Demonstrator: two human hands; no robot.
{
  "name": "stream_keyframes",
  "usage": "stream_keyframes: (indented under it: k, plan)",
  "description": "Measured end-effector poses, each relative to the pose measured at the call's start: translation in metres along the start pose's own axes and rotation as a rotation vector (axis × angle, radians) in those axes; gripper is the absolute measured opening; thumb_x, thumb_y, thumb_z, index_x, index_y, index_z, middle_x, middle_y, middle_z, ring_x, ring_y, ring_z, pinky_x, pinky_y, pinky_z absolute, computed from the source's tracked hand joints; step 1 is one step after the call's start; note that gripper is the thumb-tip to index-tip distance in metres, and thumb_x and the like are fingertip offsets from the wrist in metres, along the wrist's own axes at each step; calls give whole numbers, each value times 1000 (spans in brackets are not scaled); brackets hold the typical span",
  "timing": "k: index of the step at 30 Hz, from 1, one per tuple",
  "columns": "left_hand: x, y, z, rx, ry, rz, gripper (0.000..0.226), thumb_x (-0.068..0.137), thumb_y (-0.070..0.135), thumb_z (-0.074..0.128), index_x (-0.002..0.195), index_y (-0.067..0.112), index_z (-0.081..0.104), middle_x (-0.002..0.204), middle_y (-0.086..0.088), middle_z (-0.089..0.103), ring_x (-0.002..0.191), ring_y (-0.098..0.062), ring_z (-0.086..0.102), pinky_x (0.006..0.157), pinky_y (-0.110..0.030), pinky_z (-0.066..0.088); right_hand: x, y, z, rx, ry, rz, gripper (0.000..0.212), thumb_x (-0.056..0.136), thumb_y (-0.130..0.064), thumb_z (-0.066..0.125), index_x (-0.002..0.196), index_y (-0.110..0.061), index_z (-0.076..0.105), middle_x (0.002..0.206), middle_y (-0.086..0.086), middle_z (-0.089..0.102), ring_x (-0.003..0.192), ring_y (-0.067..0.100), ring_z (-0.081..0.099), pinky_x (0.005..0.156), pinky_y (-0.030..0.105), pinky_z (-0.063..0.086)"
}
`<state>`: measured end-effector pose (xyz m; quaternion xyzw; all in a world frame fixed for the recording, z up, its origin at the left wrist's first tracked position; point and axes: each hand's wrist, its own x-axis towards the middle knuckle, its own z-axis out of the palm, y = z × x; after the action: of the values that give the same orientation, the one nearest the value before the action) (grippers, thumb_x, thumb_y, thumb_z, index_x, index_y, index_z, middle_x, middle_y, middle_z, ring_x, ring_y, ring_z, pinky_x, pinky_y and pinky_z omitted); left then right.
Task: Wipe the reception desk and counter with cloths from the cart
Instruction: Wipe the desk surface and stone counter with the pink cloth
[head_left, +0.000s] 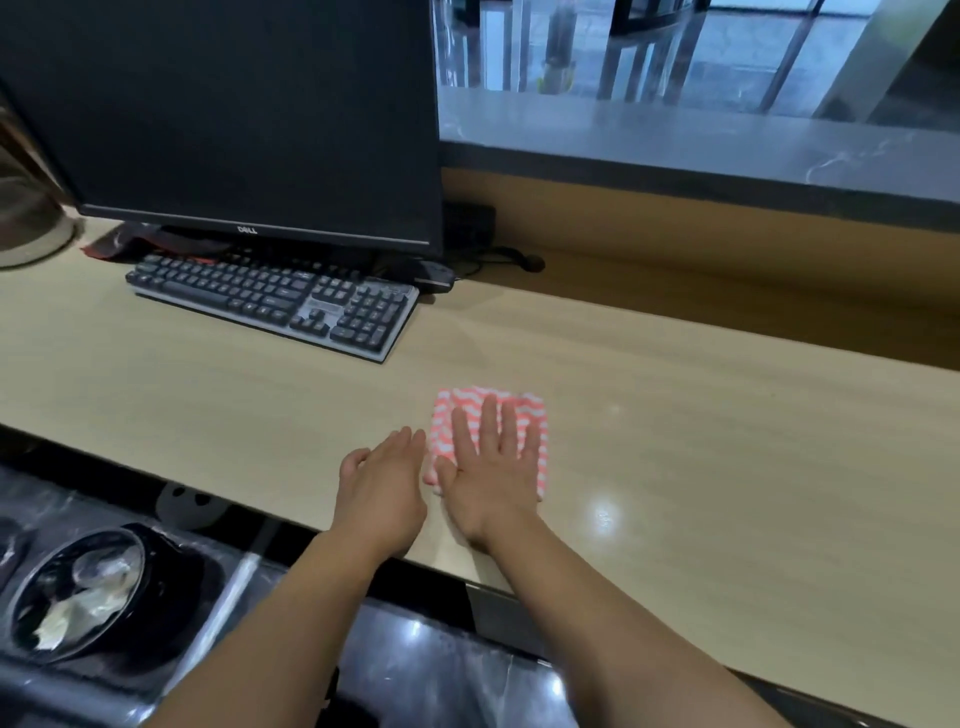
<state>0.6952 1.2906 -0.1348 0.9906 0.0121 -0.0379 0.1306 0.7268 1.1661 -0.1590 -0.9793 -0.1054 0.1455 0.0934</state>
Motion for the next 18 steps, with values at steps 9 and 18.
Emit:
stream_keyframes:
  k: [9, 18]
  plan:
    - [16, 3, -1, 1, 22, -4, 42, 74, -1, 43, 104, 27, 42, 107, 8, 46, 117, -15, 48, 96, -31, 26, 45, 30, -17, -71, -11, -199, 59, 102, -54, 13, 154, -37, -9, 160, 0, -24, 145, 19, -28, 116, 44, -21]
    - [47, 46, 10, 69, -32, 46, 54, 88, 1, 37, 137, 22, 39, 155, 0, 29, 145, -12, 20, 116, -39, 10, 71, 157, -63, -26, 34, 141, 58, 102, -52, 15, 154, -37, -7, 162, 0, -18, 149, 22, -19, 119, 47, -11]
